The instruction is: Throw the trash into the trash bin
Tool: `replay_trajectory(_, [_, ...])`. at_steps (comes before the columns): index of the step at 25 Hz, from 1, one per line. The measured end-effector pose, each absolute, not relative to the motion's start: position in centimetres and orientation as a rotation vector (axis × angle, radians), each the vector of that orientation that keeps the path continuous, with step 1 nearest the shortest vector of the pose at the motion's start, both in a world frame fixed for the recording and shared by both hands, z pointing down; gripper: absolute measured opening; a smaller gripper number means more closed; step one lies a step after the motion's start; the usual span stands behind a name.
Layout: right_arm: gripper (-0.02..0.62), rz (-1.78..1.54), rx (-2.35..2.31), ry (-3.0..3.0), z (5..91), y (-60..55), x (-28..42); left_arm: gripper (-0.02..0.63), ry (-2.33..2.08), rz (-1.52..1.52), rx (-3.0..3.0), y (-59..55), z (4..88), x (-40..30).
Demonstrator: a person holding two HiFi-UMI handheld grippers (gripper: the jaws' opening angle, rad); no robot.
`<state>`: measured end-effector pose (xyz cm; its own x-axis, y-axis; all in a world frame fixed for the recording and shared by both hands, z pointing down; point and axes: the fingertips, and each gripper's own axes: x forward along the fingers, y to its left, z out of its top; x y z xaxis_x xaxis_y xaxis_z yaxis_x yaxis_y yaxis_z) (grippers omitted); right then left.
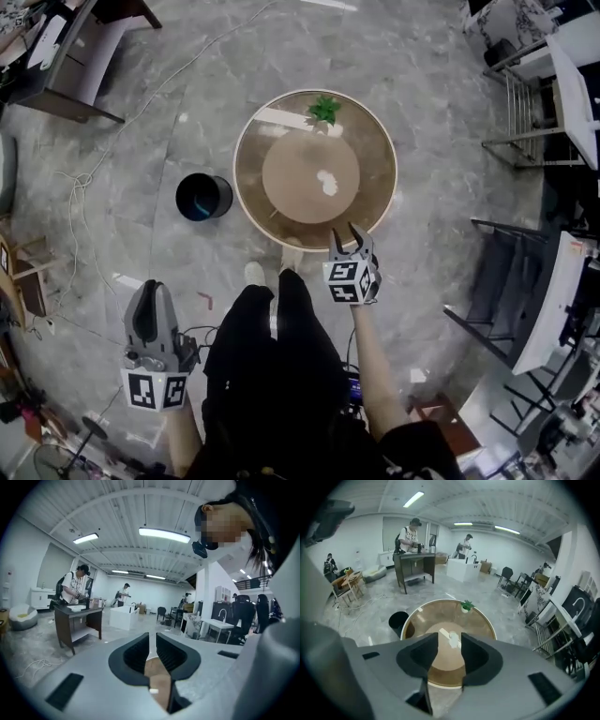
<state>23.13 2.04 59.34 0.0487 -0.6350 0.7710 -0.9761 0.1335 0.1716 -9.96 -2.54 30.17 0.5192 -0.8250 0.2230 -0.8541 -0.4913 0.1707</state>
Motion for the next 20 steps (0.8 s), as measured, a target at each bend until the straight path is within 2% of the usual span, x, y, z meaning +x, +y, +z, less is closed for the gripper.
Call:
replay_trajectory(11, [0.137, 0.828, 1.376, -1.556, 77.1, -4.6, 25.6, 0.049, -1.379, 0.336, 2.248, -4.8, 39.4, -10.1])
replay_trajectory(18, [0.152, 0.843, 1.328, -1.483, 82.1, -5.6, 26.0, 0.051, -1.37, 0.4, 2.114, -3.9, 43.4, -11.8])
replay_trajectory(20, [0.137, 0.839, 1.316, -1.458, 83.1, -5.8, 26.4, 0.051, -1.374, 0.413, 2.091, -3.7, 44.1, -12.2])
